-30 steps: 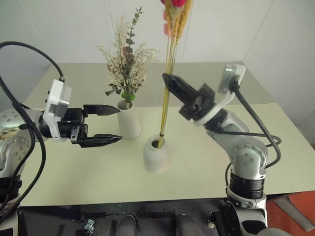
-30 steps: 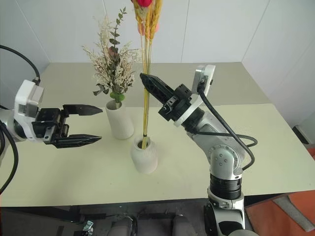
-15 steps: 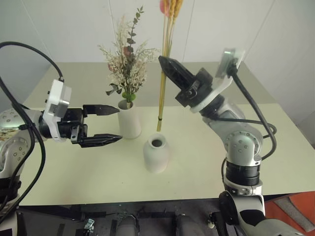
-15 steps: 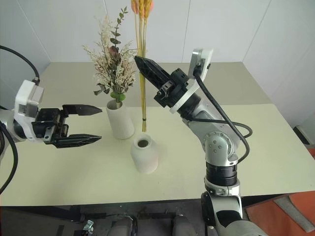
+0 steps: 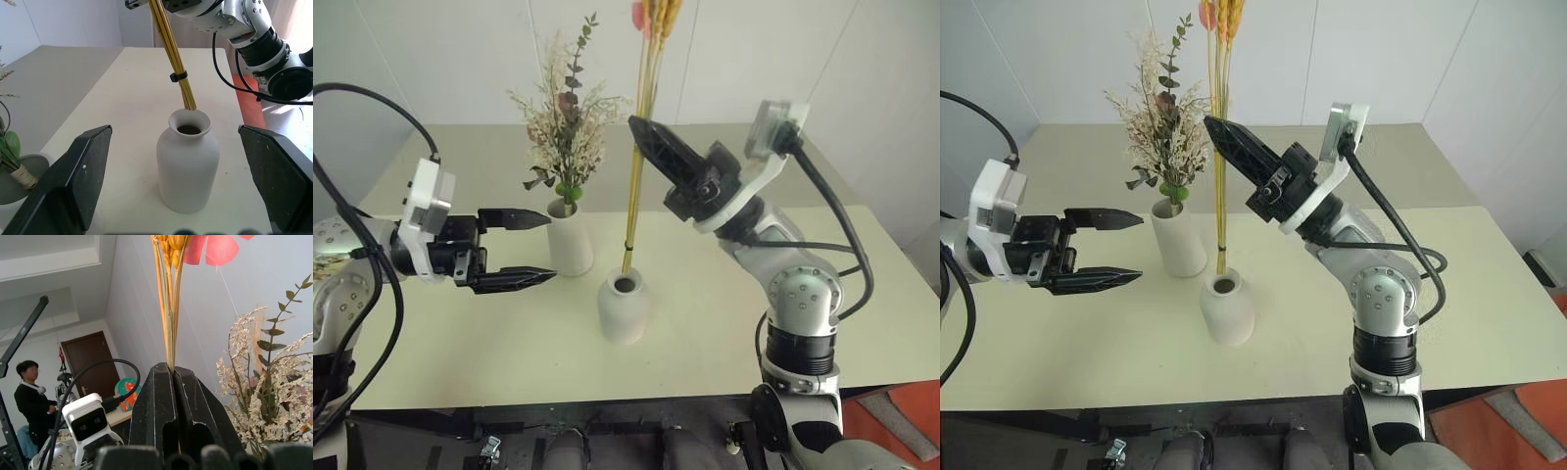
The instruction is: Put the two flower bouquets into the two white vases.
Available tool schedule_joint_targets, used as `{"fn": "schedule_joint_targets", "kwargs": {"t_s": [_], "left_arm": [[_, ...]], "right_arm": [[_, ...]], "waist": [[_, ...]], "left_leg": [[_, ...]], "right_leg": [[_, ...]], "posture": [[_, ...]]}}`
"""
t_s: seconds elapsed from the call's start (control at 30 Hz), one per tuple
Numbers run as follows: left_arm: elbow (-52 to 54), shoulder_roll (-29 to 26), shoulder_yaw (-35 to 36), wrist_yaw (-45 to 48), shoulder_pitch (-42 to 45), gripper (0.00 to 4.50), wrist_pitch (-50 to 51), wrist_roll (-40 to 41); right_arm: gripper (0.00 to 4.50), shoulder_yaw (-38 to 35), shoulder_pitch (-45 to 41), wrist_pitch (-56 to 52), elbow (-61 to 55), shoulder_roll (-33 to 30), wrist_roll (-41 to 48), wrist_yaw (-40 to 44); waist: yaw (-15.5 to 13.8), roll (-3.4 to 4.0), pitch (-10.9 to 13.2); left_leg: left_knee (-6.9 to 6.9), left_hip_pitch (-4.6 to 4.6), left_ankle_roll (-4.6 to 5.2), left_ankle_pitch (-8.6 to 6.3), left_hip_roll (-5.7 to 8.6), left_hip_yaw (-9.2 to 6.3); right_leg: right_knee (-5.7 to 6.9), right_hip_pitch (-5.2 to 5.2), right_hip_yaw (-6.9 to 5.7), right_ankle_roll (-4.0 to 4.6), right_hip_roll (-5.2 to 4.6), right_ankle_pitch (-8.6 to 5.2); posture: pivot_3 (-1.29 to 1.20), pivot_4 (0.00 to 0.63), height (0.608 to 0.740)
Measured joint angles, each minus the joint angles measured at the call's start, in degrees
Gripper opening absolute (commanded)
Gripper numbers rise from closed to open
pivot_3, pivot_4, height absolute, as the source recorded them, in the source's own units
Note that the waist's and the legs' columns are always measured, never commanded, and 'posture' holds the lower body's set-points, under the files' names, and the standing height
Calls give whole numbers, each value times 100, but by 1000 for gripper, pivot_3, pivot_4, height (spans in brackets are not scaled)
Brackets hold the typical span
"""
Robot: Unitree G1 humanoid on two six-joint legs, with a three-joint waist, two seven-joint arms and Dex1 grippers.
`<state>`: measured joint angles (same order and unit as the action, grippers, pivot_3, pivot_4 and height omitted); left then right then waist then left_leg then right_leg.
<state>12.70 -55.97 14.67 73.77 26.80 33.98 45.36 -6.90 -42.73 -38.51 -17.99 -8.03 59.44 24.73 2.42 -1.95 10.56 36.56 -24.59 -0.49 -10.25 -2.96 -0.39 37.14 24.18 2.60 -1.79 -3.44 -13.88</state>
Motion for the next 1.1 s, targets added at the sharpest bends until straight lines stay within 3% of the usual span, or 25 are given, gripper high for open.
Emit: {"fn": "schedule_joint_targets", "kwargs": {"t_s": [0.53, 1.1], "left_arm": [[11, 0, 0, -65, -17, 4500, 0, 1], [7, 0, -1, -58, -13, 4500, -3, -2]], "right_arm": [[54, 238, 318, 131, 446, 25, -562, 191], [54, 635, 721, 970, 47, -38, -1305, 898]], "waist": [[-1, 0, 0], [-2, 0, -2]], "left_leg": [[0, -1, 0, 0, 0, 0], [0, 4, 0, 0, 0, 0]], "right_leg": [[1, 1, 0, 0, 0, 0], [1, -3, 0, 0, 1, 0]], "posture": [[0, 150, 740], [0, 150, 740]]}}
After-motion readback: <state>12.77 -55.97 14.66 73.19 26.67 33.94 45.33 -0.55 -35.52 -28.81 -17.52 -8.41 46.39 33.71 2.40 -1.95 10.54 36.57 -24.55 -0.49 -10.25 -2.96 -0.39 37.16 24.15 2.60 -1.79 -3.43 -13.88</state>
